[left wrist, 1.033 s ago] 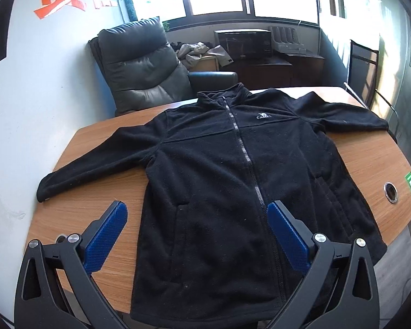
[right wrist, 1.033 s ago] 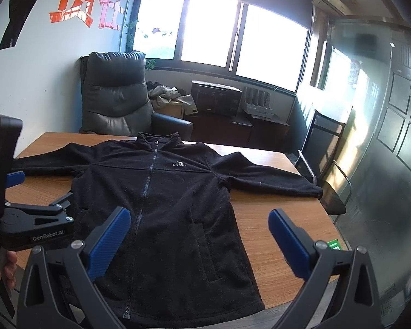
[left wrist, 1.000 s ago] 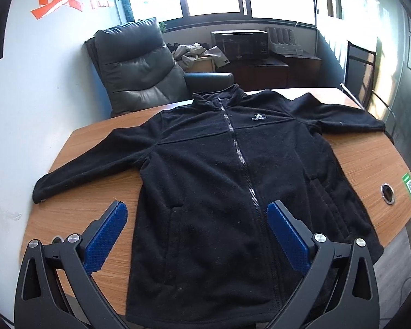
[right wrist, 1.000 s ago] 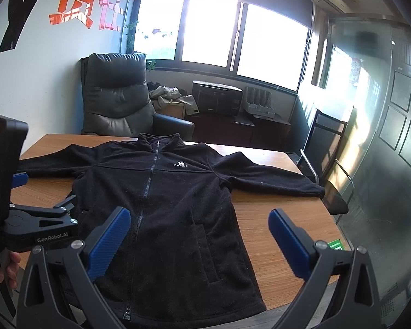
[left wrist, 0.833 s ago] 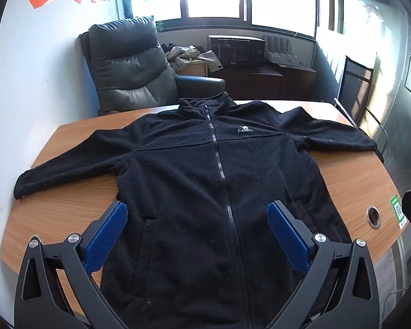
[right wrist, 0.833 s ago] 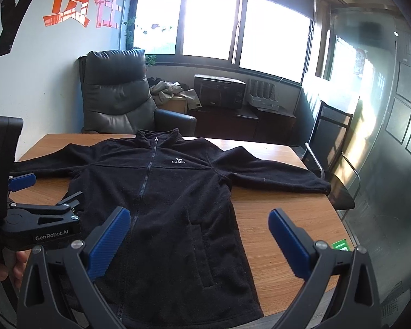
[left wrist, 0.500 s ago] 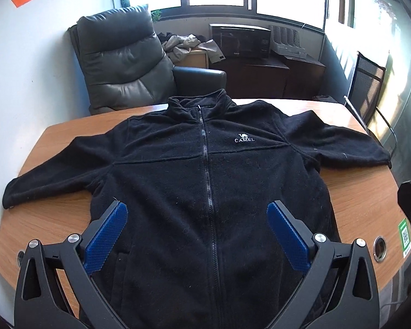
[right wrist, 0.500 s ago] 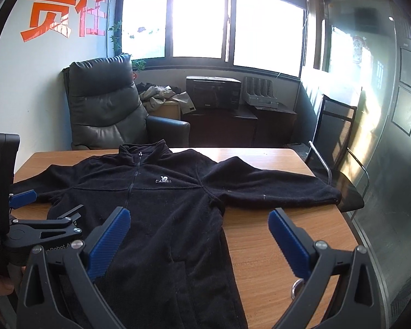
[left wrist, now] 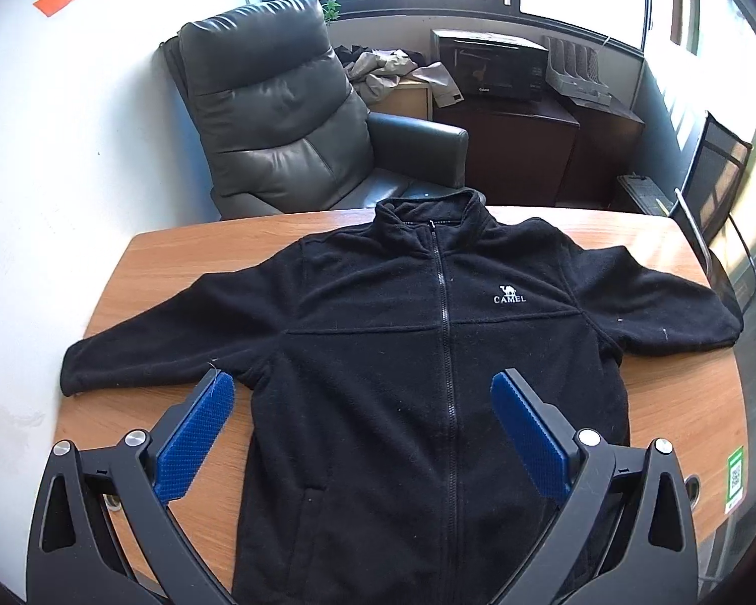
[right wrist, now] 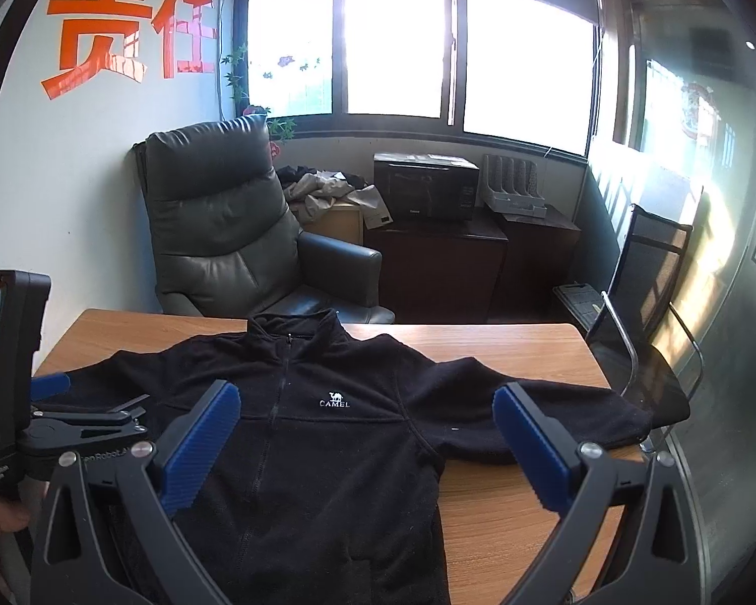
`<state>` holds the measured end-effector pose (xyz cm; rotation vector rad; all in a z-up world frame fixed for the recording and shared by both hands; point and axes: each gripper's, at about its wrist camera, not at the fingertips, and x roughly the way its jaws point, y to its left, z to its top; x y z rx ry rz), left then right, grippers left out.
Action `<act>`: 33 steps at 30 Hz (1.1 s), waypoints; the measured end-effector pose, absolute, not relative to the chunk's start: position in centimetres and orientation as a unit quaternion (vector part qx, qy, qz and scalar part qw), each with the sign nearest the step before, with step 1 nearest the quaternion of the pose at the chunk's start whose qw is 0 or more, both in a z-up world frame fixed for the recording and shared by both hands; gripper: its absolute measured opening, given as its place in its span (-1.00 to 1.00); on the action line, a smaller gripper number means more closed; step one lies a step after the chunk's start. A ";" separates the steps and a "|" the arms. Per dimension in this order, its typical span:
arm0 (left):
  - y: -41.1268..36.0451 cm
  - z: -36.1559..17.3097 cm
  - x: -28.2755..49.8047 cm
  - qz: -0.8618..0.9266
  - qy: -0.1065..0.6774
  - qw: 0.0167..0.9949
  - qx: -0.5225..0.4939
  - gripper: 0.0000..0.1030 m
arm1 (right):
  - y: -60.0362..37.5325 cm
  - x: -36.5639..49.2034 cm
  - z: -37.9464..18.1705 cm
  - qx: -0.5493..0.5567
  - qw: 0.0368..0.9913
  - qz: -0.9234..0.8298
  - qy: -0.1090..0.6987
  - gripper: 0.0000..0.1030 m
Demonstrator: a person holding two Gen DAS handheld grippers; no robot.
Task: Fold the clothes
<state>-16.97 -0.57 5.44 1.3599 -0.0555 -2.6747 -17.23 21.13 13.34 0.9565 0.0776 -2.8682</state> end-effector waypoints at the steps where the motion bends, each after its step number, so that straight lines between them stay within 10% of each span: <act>1: -0.1 5.9 -17.0 -0.886 -0.027 0.072 0.457 1.00 | 21.2 -17.3 13.2 0.321 0.062 -0.945 0.026 1.00; 33: 14.8 0.2 -27.1 -0.857 -0.032 -0.016 0.514 1.00 | 32.4 -26.0 7.6 0.371 0.043 -0.928 -0.004 1.00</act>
